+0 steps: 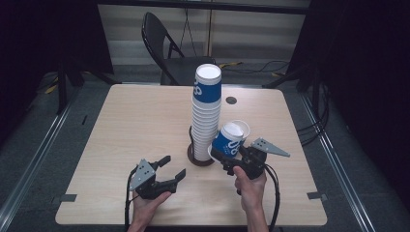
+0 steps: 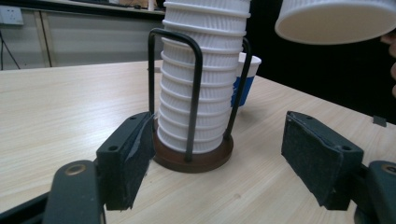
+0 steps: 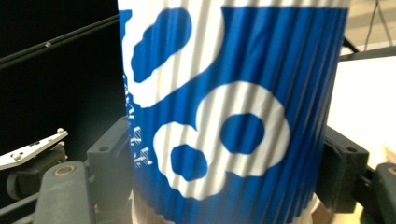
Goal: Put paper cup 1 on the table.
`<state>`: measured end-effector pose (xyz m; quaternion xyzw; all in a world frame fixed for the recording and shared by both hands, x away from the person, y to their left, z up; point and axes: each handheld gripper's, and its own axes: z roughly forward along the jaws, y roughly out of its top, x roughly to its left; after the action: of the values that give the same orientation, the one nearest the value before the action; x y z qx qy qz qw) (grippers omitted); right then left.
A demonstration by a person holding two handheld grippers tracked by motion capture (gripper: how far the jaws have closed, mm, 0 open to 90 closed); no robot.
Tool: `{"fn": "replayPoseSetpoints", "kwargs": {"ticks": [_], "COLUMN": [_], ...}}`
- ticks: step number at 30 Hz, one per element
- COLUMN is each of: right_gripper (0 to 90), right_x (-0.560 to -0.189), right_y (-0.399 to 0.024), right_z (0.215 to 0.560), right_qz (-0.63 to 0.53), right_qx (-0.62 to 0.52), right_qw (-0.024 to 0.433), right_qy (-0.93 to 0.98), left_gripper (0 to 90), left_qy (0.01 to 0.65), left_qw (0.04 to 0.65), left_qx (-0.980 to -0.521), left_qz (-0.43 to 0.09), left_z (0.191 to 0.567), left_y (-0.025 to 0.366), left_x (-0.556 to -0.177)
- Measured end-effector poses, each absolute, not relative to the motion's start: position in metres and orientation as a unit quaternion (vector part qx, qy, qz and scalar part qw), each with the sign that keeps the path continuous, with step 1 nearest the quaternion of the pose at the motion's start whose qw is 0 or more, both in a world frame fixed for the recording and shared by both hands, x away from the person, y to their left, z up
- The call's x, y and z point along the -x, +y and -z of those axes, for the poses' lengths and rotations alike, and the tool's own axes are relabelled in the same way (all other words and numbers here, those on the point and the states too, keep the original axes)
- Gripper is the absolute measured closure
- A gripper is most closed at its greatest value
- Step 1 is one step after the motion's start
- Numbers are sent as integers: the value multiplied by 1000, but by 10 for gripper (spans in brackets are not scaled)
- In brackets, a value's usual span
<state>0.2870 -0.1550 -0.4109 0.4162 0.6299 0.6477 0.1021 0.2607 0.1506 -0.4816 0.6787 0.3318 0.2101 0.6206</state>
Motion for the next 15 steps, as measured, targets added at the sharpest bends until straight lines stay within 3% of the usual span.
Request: {"fn": "replayPoseSetpoints", "kwargs": {"ticks": [15], "right_gripper": [215], "right_x": [-279], "right_y": [-141], "right_z": [439], "right_qz": [-662], "right_qx": [-427], "right_qw": [53], "right_qy": [613], "left_gripper": [306], "left_qy": [306], "left_qw": [637], "left_qx": [-675], "left_qz": [-212], "left_z": [484], "left_y": [137], "left_x": [-259]}}
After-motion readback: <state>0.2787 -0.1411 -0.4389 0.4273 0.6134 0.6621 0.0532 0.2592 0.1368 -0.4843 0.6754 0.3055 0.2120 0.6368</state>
